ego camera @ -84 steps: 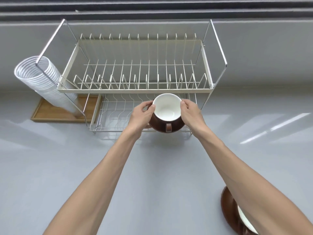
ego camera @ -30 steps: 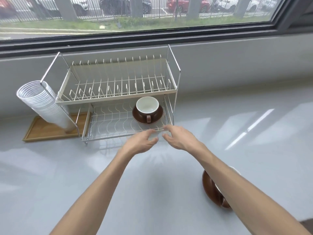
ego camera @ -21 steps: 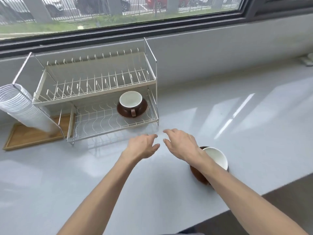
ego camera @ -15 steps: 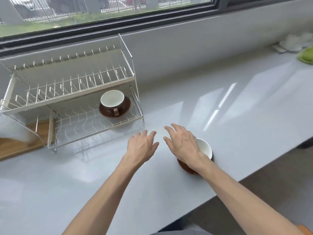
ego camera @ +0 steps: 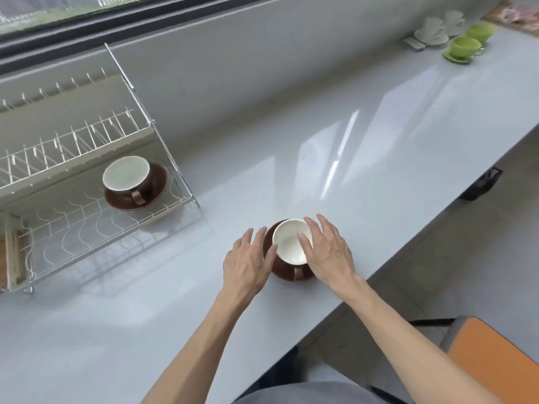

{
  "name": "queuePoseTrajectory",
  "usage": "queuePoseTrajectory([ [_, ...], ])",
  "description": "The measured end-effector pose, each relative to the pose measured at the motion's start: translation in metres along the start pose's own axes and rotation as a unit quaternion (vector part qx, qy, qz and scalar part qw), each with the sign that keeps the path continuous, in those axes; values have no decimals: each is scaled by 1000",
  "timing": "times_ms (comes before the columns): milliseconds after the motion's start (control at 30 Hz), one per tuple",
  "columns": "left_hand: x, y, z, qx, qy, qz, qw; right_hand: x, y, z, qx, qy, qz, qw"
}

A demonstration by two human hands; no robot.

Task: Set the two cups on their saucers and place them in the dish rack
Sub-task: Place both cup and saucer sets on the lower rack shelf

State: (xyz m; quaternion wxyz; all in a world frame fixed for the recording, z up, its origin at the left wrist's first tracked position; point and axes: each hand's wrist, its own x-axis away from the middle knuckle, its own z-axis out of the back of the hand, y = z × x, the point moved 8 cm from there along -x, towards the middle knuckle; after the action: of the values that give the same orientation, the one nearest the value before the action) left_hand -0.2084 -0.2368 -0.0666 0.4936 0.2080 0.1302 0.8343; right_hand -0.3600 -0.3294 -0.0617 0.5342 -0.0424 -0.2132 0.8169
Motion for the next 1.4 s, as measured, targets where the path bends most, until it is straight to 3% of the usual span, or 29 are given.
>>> queuePoseTrajectory([
  [300, -8, -9, -24, 179, -53, 89, 978, -5, 24, -16, -188, -12, -66, 980],
  [467, -9, -14, -38, 312, -95, 140, 935, -8, 36, -23, -244, -37, -113, 962],
  [900, 0, -32, -25, 359, -81, 132, 921, -9, 17, -30, -257, -58, -112, 958],
  [1400, 44, -126, 30, 396, 4, 192, 898, -5, -100, -54, -226, -116, -9, 967],
])
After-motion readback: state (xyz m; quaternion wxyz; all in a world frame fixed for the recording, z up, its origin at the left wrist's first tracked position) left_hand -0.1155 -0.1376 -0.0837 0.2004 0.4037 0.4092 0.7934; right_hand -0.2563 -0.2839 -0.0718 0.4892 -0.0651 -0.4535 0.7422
